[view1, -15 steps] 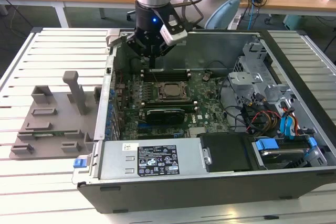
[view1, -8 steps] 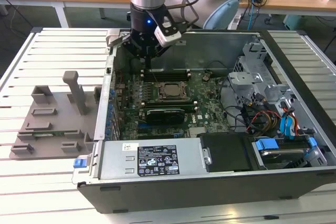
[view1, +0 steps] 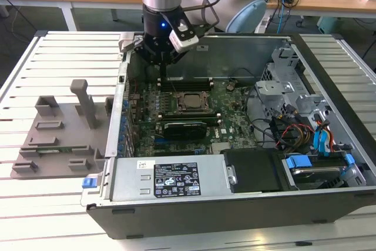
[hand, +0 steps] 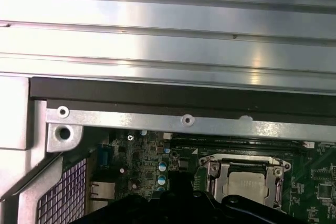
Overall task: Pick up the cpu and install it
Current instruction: 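Install the first cpu locking lever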
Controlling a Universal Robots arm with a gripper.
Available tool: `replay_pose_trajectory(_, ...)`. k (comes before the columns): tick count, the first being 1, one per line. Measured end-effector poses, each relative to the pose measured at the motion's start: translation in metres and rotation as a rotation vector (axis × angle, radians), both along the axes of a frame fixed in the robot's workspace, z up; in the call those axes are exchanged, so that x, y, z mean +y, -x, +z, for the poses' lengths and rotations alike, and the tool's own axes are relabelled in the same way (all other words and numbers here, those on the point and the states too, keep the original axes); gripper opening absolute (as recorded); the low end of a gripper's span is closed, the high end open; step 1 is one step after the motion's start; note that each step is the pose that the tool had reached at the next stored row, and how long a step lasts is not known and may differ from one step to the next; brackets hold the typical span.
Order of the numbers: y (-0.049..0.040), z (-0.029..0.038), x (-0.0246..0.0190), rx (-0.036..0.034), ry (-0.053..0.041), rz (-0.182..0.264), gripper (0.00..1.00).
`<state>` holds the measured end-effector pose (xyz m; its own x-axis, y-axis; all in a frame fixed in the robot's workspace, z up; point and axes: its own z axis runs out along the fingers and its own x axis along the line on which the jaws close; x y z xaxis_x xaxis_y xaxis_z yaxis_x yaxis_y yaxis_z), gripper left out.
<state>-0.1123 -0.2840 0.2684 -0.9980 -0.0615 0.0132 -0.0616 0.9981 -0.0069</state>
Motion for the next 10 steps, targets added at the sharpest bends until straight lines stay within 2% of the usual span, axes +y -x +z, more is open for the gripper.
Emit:
replay_pose_trajectory(5,-0.0007,-0.0055,0.0017,0.0001,0.0001,0.0,0.11)
replay_pose_trajectory(10,-0.0035,-0.0074,0.0026,0.0,0.0,0.0,0.11)
